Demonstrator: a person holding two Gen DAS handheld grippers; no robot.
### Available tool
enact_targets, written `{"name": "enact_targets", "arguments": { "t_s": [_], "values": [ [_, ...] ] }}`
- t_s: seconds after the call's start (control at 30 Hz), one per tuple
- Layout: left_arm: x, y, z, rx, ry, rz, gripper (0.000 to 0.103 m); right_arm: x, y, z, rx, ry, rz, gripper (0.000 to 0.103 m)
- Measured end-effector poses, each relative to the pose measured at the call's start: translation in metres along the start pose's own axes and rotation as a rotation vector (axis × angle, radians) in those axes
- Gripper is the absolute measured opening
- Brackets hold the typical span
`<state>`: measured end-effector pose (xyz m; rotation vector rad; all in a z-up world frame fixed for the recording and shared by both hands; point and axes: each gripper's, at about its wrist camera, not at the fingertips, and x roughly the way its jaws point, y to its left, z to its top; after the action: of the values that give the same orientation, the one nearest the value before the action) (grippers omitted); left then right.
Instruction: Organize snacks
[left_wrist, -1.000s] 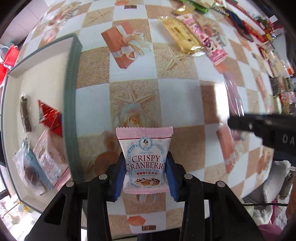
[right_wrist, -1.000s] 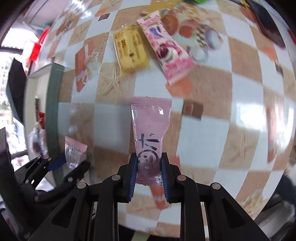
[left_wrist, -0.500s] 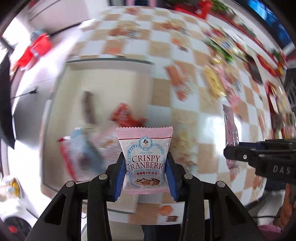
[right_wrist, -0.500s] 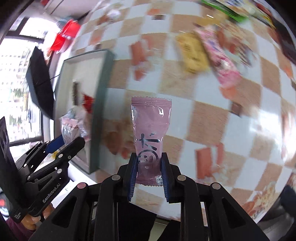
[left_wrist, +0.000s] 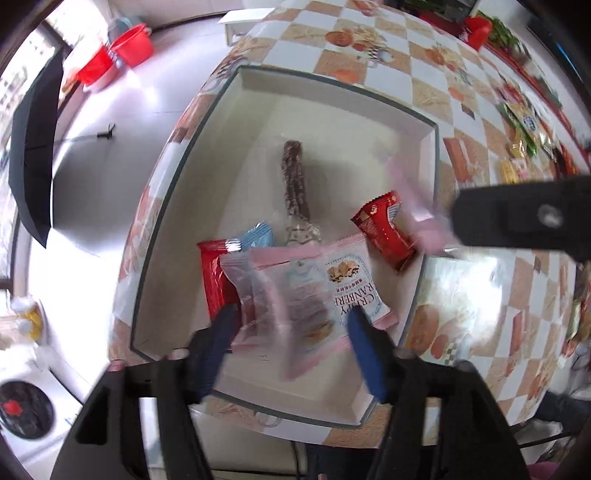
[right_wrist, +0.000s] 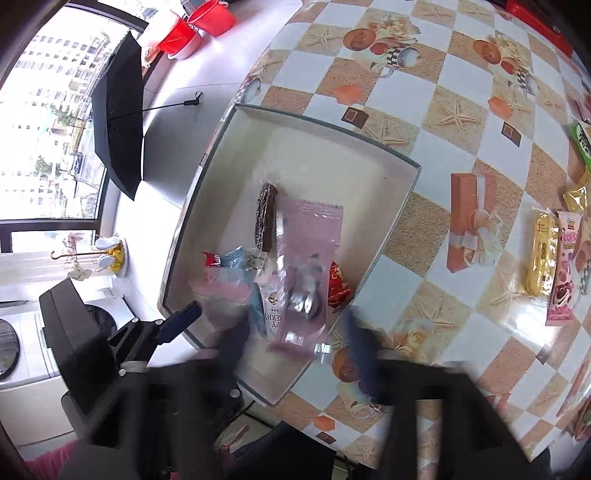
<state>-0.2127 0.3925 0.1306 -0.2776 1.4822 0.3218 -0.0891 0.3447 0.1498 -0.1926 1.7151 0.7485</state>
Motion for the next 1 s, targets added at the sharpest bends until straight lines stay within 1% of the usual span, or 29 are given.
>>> {"name": "enact_targets", "arguments": {
  "t_s": [0.03,0.07,0.17,0.27,0.37,0.4,0.5,0.6,0.7,0.8,0.87,1.0],
  "values": [
    [0.000,0.000,-0.001,0.003,0.007,-0.007,0.078,-0.001,-0.002,-0.002,-0.002,-0.007,-0.033,0.101],
    [-0.002,0.000,-0.003,0.015,0.009,-0.003,0.078,-0.001,-0.006,-0.004,-0.007,-0.010,-0.036,0.102],
    [-0.007,-0.010,-0.008,0.063,0.015,-0.002,0.078,-0.008,-0.031,-0.023,0.013,0.021,-0.058,0.102],
    [-0.009,-0.026,-0.011,0.108,0.032,-0.018,0.078,-0.013,-0.067,-0.052,0.068,0.041,-0.130,0.102],
    [-0.014,-0.050,-0.013,0.182,0.043,-0.036,0.078,-0.011,-0.110,-0.094,0.168,0.085,-0.175,0.102],
    [-0.016,-0.060,-0.013,0.217,0.040,-0.038,0.078,-0.015,-0.124,-0.110,0.197,0.098,-0.179,0.102],
    [-0.025,-0.092,-0.014,0.342,0.016,-0.023,0.078,-0.006,-0.157,-0.152,0.320,0.140,-0.175,0.102],
    [-0.030,-0.113,-0.014,0.408,0.007,-0.022,0.078,0.004,-0.182,-0.183,0.434,0.183,-0.136,0.102],
    [-0.030,-0.131,-0.016,0.467,0.006,-0.010,0.078,0.004,-0.197,-0.197,0.496,0.185,-0.136,0.102],
    [-0.029,-0.147,-0.019,0.513,0.010,0.000,0.078,0.000,-0.203,-0.205,0.518,0.169,-0.124,0.102],
    [-0.030,-0.152,-0.021,0.530,0.013,0.006,0.078,-0.001,-0.204,-0.208,0.523,0.174,-0.117,0.102],
    [-0.028,-0.158,-0.021,0.531,0.017,0.010,0.078,0.005,-0.204,-0.213,0.528,0.190,-0.105,0.102]
  ]
}}
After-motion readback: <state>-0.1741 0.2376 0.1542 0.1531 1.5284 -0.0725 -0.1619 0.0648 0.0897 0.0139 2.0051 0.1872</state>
